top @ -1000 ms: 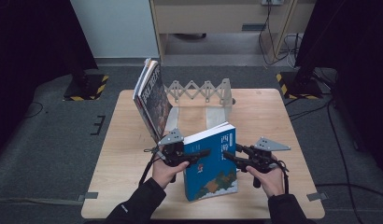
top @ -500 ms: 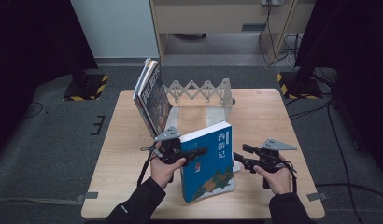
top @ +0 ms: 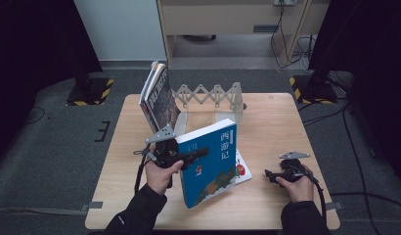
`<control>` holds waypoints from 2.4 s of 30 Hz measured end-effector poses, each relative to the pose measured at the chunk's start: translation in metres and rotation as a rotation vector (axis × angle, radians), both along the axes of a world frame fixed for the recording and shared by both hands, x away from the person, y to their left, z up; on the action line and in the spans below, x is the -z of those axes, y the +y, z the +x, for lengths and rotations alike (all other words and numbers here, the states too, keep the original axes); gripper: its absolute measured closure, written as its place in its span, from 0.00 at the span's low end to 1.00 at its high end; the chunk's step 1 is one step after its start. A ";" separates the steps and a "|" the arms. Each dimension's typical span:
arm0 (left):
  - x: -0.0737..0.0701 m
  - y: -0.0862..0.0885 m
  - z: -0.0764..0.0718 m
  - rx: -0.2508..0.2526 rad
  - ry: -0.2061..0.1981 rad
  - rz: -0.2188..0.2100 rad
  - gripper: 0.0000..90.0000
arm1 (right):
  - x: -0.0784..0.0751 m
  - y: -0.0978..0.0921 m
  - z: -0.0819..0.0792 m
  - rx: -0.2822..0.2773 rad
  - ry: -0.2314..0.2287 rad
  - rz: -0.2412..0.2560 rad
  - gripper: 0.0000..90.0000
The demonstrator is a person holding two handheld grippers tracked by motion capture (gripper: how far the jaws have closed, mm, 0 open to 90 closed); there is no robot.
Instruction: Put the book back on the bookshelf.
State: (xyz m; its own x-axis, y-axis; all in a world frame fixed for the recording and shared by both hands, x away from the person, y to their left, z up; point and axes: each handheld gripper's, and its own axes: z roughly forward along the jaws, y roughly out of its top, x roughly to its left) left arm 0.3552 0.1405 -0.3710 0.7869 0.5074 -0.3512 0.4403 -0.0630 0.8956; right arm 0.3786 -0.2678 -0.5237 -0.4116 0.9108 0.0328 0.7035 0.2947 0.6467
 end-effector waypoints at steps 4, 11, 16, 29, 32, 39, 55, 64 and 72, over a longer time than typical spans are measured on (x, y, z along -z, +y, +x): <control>-0.010 0.017 0.000 -0.046 -0.004 -0.038 0.68 | 0.004 -0.001 0.001 0.007 -0.006 -0.027 0.16; -0.022 0.037 0.001 -0.115 -0.036 -0.040 0.68 | 0.014 0.001 -0.002 0.053 -0.070 -0.003 0.03; -0.025 0.045 0.005 -0.159 -0.030 -0.053 0.68 | 0.016 0.000 -0.003 0.055 -0.086 0.003 0.02; -0.041 0.051 0.019 -0.237 -0.068 -0.036 0.68 | 0.016 0.000 -0.003 0.054 -0.086 0.005 0.02; -0.047 0.049 0.027 -0.261 -0.078 -0.027 0.68 | 0.016 0.000 -0.003 0.054 -0.087 0.005 0.02; -0.064 0.045 0.051 -0.325 -0.094 -0.016 0.68 | 0.016 0.000 -0.003 0.054 -0.086 0.005 0.02; -0.080 0.023 0.103 -0.433 -0.143 0.019 0.68 | 0.015 0.000 -0.003 0.050 -0.083 0.005 0.02; -0.067 0.010 0.135 -0.495 -0.118 0.038 0.68 | 0.015 0.000 -0.003 0.049 -0.084 0.004 0.02; -0.057 0.004 0.154 -0.528 -0.125 0.073 0.68 | 0.015 0.000 -0.003 0.049 -0.084 0.005 0.02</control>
State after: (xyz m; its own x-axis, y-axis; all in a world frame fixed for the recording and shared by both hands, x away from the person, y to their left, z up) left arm 0.5093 0.1444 -0.3142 0.4518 0.8645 -0.2204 0.3195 0.0740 0.9447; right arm 0.3759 -0.2680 -0.5392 -0.3685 0.9296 0.0047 0.6604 0.2582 0.7052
